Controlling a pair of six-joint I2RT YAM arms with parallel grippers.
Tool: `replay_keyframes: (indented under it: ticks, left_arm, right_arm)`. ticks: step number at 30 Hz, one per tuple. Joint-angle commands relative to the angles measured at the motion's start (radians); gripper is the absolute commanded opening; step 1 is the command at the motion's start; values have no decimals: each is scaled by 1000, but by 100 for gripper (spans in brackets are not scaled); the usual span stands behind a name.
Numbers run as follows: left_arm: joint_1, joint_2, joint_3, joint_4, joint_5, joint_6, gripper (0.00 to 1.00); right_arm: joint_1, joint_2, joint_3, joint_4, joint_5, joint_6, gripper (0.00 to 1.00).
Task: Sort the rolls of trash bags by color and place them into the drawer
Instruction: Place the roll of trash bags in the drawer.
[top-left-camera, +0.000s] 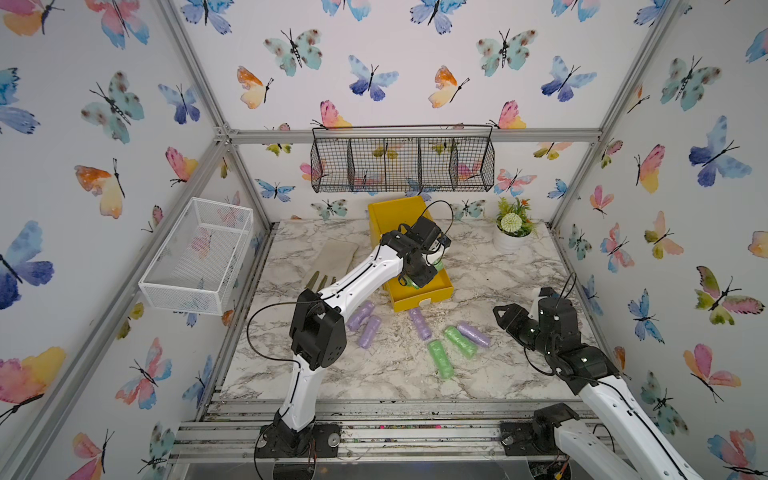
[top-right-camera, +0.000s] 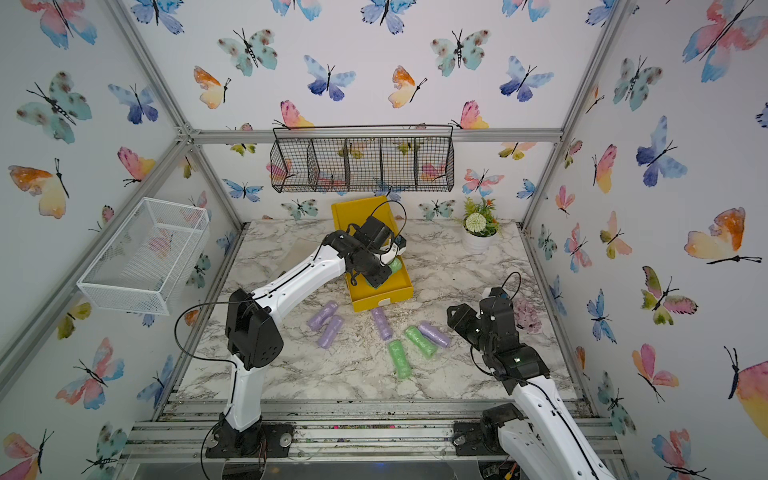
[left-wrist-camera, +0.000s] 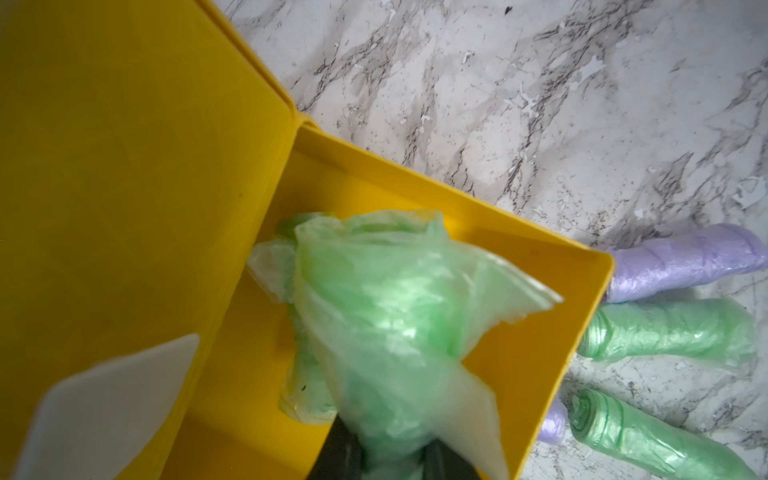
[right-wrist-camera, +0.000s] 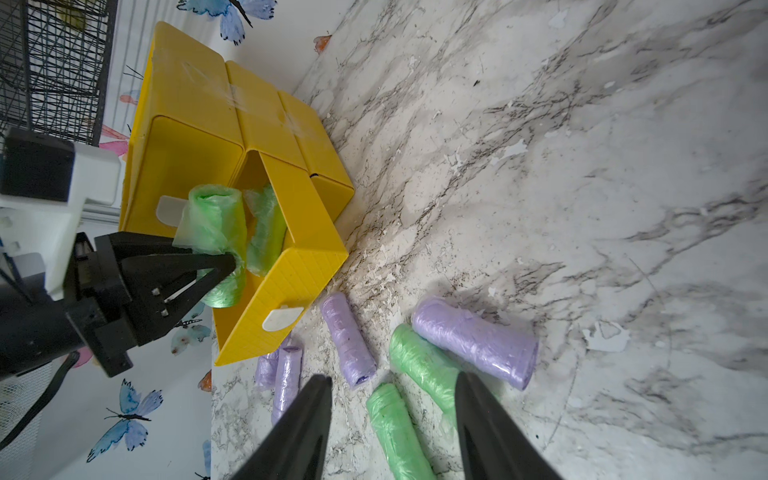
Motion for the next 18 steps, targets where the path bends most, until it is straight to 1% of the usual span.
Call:
replay_keyframes:
  ticks: [1,9,18]
  left_arm:
    - [-4,33,45,-33,-43,15,22]
    - [-4,121,130,-67,-46,6,23]
    - [-5,146,132,-83,-73,0,24]
  right_arm:
    - [-5,-5,-14,-11,3,-16,53]
    - [-5,-4,-16,-15,11,-20,53]
    - [-5,4,-22,-12,13,-25,53]
